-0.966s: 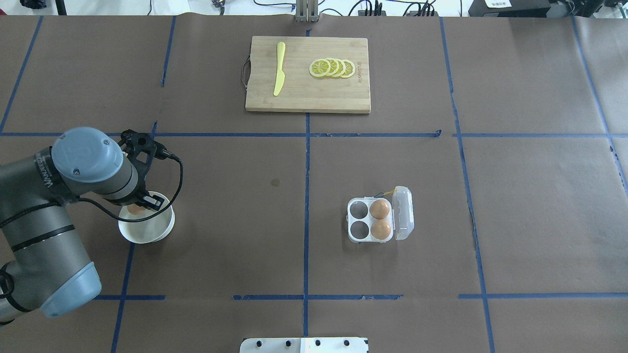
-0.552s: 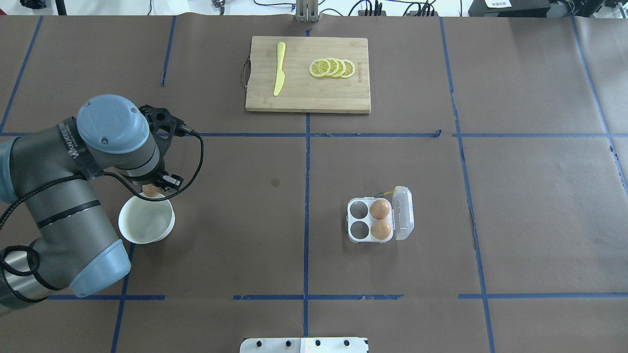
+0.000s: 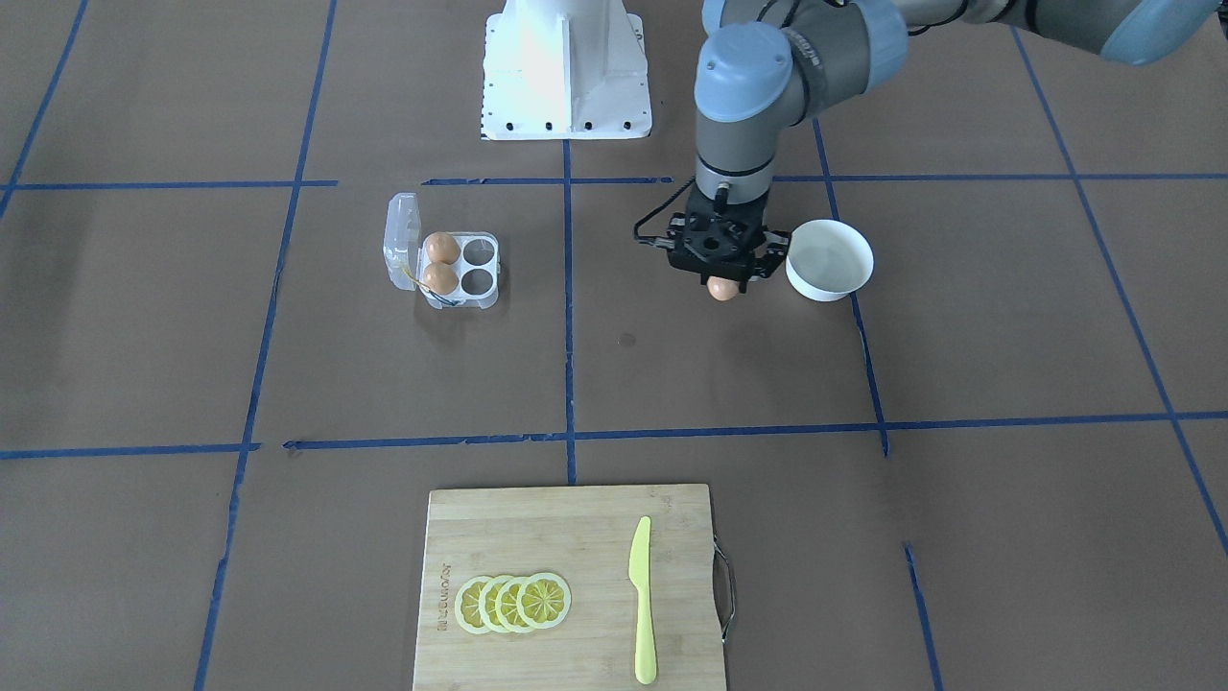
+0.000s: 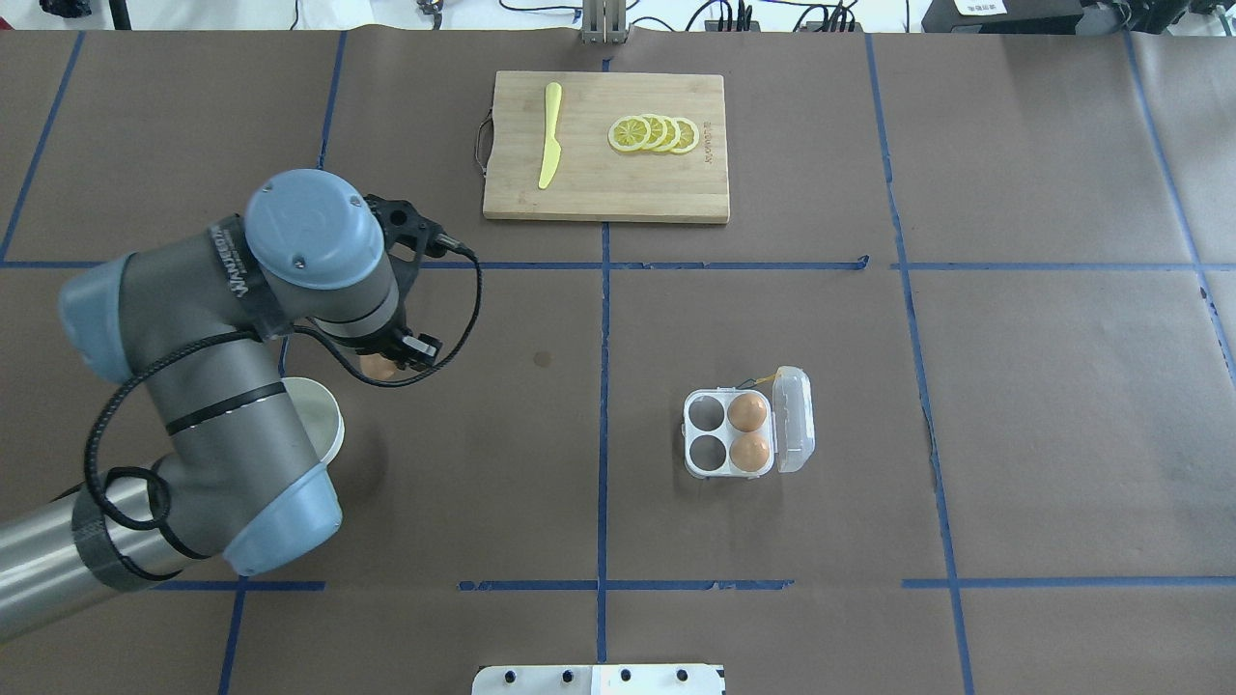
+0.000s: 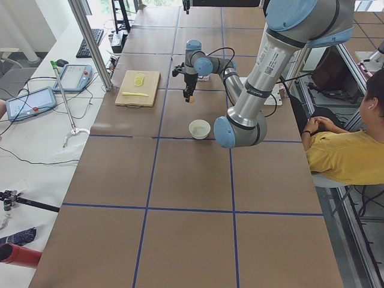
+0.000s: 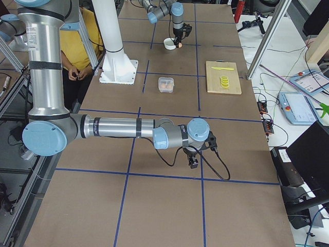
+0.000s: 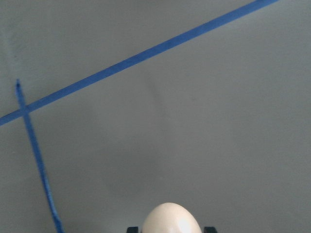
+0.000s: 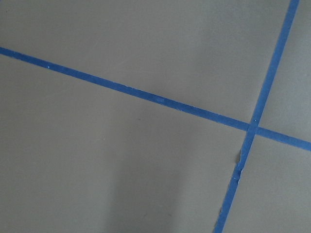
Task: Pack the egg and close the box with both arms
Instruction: 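Lift the egg with the left gripper and carry it over the carton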
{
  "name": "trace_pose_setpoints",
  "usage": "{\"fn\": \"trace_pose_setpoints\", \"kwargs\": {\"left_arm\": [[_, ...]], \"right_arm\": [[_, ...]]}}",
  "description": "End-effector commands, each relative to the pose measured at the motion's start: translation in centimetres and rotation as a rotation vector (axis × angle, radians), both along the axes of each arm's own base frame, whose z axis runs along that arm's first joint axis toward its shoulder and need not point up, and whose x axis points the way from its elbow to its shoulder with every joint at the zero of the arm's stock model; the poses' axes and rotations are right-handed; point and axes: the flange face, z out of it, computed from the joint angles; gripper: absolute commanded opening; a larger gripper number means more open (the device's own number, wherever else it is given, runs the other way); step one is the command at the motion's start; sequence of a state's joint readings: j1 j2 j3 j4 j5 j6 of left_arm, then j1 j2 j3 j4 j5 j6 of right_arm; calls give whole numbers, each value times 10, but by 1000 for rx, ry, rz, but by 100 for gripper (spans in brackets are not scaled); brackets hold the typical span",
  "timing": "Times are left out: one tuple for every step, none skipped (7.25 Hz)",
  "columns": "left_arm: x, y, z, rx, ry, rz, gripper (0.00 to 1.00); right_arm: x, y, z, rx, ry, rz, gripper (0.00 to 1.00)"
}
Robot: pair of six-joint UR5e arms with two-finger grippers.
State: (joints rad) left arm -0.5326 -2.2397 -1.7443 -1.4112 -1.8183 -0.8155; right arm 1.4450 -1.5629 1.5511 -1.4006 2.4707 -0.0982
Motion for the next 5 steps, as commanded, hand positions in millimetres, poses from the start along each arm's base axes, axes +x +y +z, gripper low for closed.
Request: {"fn": "trace_pose_setpoints", "kwargs": {"left_arm": [[84, 15, -69, -27, 84, -5, 0], [91, 20, -85, -24, 101, 2, 0], [106, 32, -99, -31, 113, 13, 0], [127, 37, -116, -66, 140, -14, 0], [135, 43, -131, -85, 164, -26, 0]], "right_arm": [[0, 0, -2, 5, -7, -1, 100], [0, 0, -2, 5, -7, 0, 100], [0, 0, -2, 5, -7, 0, 100], [0, 0, -2, 5, -7, 0, 100], [0, 1, -2, 4, -7, 0, 100]]}}
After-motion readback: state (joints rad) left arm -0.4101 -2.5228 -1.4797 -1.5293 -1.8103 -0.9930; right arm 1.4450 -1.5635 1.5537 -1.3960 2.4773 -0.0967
